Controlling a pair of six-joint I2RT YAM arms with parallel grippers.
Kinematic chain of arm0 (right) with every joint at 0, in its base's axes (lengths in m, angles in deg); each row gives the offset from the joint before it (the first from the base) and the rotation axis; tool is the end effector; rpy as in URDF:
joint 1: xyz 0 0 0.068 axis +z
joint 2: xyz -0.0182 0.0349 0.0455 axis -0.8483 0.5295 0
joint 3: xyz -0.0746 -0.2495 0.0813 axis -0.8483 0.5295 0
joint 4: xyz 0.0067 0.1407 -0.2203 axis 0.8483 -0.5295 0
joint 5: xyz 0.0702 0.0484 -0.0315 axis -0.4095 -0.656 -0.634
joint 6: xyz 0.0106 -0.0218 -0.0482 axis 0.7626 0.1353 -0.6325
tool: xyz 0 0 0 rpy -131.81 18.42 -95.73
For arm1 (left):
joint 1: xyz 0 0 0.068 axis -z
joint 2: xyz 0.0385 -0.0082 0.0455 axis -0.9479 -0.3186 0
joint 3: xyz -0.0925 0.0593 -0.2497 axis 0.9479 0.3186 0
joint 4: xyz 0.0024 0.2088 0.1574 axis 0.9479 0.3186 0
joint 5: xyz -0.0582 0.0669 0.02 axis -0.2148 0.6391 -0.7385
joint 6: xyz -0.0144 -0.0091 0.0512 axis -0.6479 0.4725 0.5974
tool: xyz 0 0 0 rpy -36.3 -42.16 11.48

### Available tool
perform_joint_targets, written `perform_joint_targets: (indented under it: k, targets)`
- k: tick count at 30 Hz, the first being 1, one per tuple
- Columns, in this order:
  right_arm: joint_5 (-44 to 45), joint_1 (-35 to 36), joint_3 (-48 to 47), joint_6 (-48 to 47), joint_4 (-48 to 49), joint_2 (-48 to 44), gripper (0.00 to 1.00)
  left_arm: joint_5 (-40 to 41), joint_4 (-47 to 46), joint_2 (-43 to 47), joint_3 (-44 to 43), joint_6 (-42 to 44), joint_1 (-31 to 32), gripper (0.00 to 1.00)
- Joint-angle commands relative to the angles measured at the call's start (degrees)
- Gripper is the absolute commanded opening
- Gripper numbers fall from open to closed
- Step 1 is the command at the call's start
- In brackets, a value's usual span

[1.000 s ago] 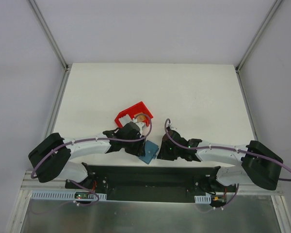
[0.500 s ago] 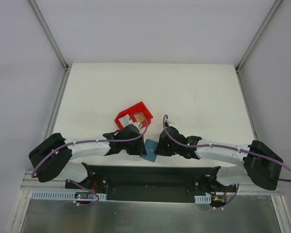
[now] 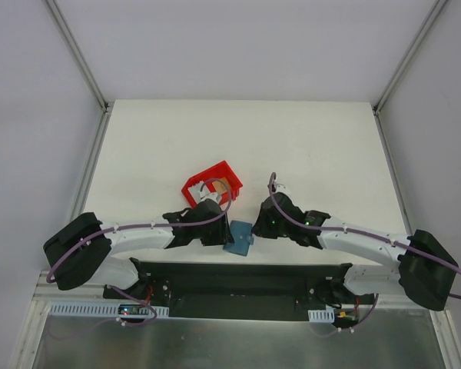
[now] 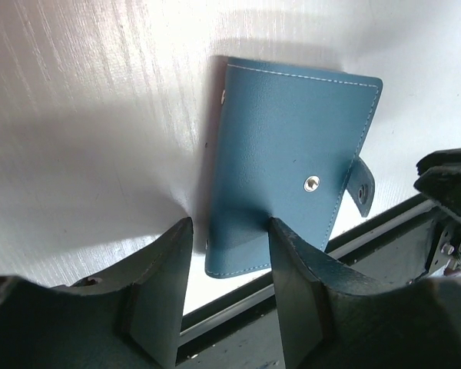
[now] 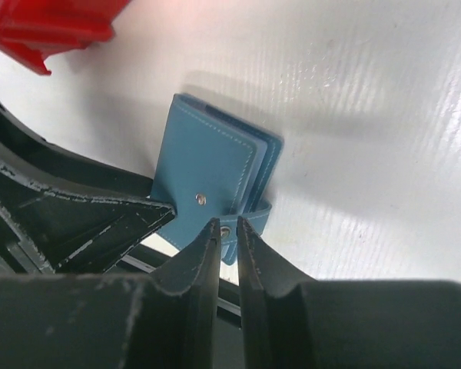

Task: Put the credit cards into the card holder
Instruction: Close the card holder at the center of the board.

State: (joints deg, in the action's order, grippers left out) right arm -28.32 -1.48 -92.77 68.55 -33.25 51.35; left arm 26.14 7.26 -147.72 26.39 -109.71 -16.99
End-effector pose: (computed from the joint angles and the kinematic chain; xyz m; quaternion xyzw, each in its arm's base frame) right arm 0.1387 0.2022 0.2027 -0.1261 0.9052 0.2577 0.3134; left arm 0.1450 -0.2043 0.1582 0.0118 0.9196 -0.3246 0.2211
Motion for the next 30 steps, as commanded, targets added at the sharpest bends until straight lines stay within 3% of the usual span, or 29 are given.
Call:
perform_joint_targets:
  k: [1, 13, 30]
  targets:
    - [-0.83, -1.10, -0.38, -0.61, -0.02, 0.16, 0.16, 3.50, 3.14, -1.03, -1.53, 2.60, 0.50, 0.43]
    - [-4.96, -0.83, 2.70, 2.73, 4.99, 2.35, 0.10, 2.71, 2.96, -4.63, -2.06, 3.75, 0.50, 0.39]
    - [-8.11, -0.66, 0.15, 1.51, 9.04, 8.51, 0.11, 1.74, 1.38, -6.13, -1.97, 3.48, 0.76, 0.36]
